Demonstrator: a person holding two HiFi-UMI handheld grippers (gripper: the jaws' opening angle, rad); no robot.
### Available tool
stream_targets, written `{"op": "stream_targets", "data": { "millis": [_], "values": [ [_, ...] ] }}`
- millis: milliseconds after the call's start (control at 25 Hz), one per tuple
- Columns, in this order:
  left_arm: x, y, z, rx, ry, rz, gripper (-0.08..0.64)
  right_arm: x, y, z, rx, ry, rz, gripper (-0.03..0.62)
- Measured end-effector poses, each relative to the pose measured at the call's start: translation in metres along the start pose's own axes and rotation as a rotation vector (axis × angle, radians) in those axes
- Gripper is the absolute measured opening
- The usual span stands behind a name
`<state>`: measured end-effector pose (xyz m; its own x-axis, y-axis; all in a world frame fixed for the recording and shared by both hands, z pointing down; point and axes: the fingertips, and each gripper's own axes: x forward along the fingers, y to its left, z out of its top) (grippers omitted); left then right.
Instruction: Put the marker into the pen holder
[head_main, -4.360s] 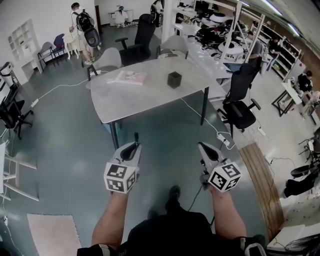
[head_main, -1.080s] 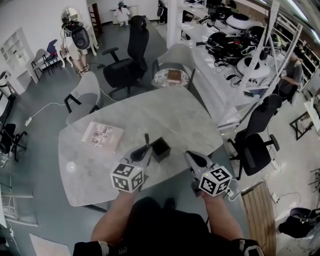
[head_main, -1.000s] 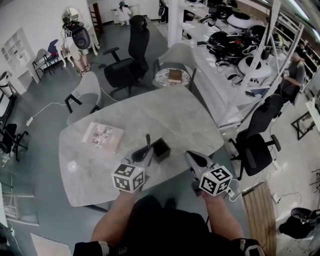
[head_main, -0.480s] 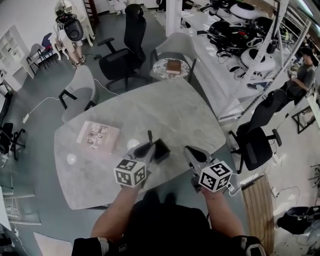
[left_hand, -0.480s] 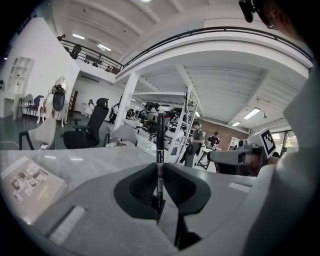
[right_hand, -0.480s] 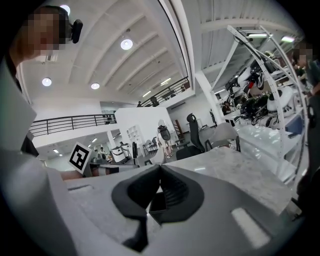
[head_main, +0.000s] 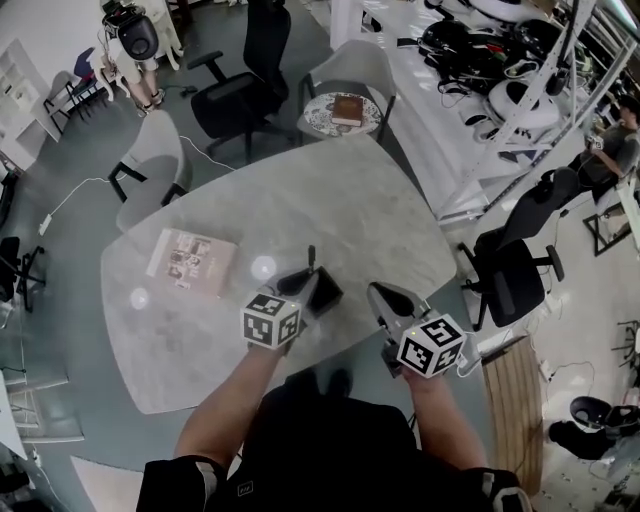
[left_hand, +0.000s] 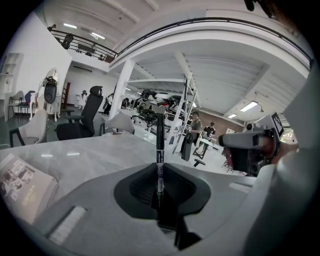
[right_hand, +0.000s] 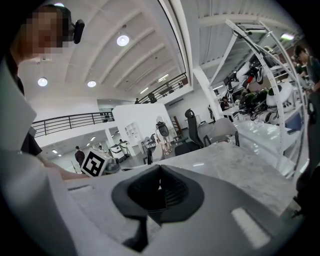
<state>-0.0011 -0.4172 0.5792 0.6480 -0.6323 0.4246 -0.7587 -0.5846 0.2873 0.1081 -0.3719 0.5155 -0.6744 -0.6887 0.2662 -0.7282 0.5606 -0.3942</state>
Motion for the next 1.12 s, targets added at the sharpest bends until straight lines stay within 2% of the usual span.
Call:
{"op": "stream_targets", "data": {
  "millis": [480, 1120],
  "values": [
    [0.029, -0.001, -0.04, 0.0, 0.134, -0.008, 0.045, 0.005, -0.007, -0.017, 0.019, 0.035, -0.007, 0.003],
    [0.042, 0.012, -0.053, 0.001, 0.255, 0.023, 0.046, 0.002, -0.001, -0.018, 0.02, 0.04, -0.003, 0.003]
  ]
}}
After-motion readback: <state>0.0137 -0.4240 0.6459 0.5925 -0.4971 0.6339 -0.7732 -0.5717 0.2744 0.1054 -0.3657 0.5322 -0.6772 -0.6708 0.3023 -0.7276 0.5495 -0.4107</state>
